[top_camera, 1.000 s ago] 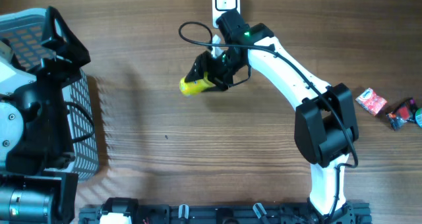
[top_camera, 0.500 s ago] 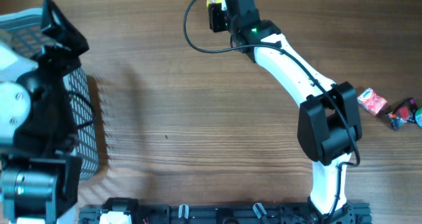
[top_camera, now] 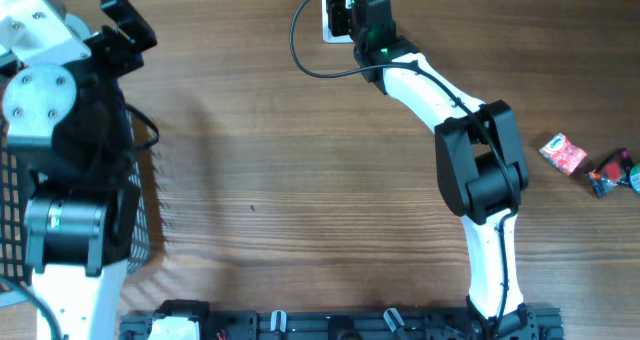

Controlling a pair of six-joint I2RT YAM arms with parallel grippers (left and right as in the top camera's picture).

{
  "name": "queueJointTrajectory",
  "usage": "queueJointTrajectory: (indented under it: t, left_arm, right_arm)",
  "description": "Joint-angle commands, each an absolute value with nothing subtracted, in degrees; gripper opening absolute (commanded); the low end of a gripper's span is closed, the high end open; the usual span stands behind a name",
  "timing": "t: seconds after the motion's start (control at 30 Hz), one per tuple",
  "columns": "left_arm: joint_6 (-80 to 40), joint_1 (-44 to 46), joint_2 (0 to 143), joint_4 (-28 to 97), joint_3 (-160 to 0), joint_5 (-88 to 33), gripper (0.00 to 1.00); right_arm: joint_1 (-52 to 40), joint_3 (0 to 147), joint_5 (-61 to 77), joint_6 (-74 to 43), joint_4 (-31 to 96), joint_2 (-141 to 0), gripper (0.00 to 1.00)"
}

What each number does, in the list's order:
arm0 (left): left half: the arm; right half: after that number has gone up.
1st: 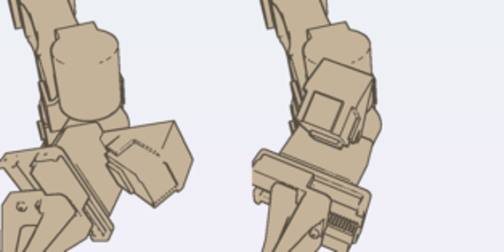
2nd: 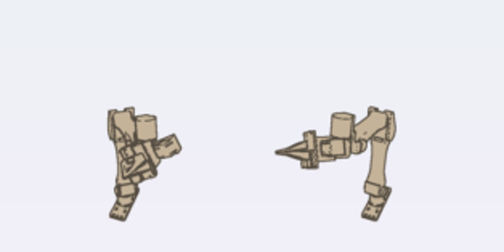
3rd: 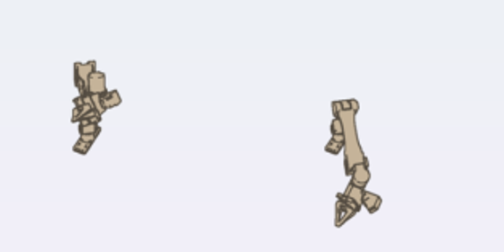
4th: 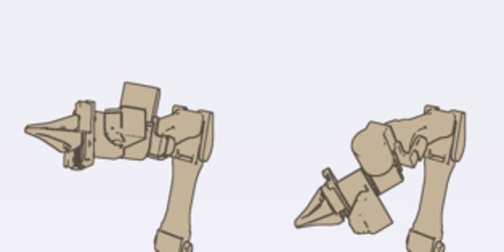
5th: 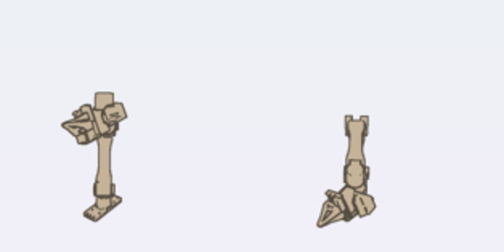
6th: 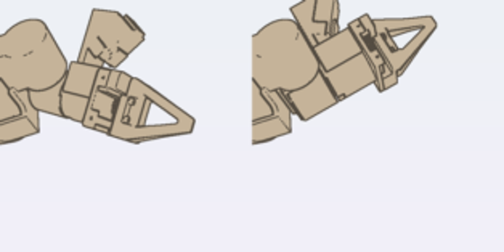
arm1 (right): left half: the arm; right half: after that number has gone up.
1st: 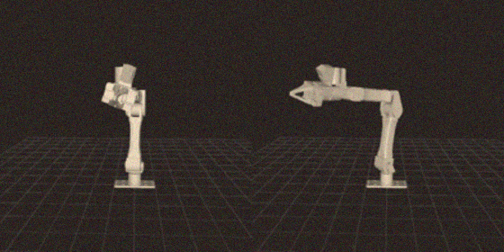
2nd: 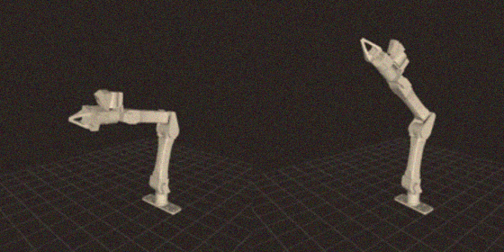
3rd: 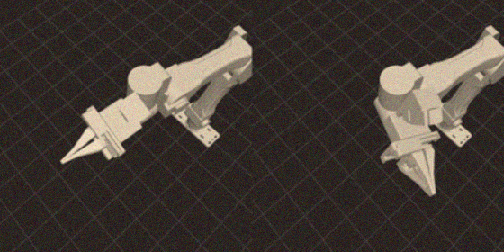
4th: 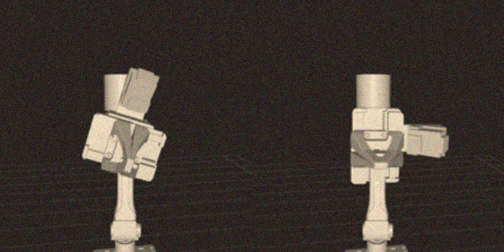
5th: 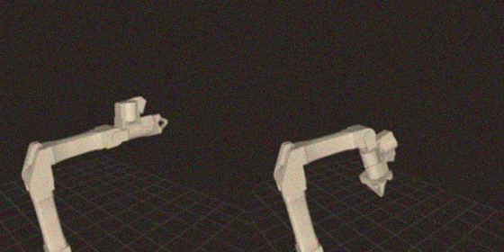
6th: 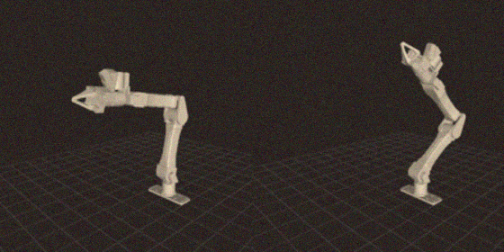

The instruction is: Scan the item barcode

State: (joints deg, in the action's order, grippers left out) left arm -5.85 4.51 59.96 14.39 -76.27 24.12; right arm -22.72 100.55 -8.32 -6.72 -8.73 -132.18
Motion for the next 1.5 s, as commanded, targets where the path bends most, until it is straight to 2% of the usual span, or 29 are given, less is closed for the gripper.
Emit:
queueJointTrajectory:
  t: [0.0, 0.27, 0.83, 0.9, 1.13, 1.3, 1.47]
  left_arm:
    - [3.4, 4.7, 52.1, 19.8, -75.9, 23.4, 1.00]
    - [4.1, 4.7, 39.6, 20.0, -74.8, 21.2, 1.00]
    - [12.5, 4.7, 38.9, 17.6, -73.4, 21.3, 1.00]
    - [12.5, 4.7, 38.2, 19.7, -73.4, 24.9, 1.00]
    - [12.4, 4.6, 30.6, 23.7, -73.3, 22.5, 1.00]
    - [12.4, -2.2, 23.5, 27.7, -72.8, 10.3, 1.00]
    - [11.4, -10.8, 17.9, 25.8, -65.9, 4.7, 1.00]
  right_arm:
    - [-22.7, 101.7, -9.2, -4.5, -9.3, -132.7, 0.28]
    - [-22.7, 101.7, -9.2, -4.5, -7.7, -132.7, 0.28]
    - [-22.4, 101.7, -9.2, 0.7, -11.6, -132.9, 0.27]
    - [-22.4, 101.7, -9.3, 1.5, -11.5, -132.9, 0.27]
    - [-22.3, 101.7, -9.0, 1.3, -15.7, -136.5, 0.27]
    - [-22.1, 101.7, -9.1, 1.5, -17.4, -136.6, 0.27]
    - [-22.0, 101.7, -9.1, 1.4, -17.3, -136.6, 0.27]
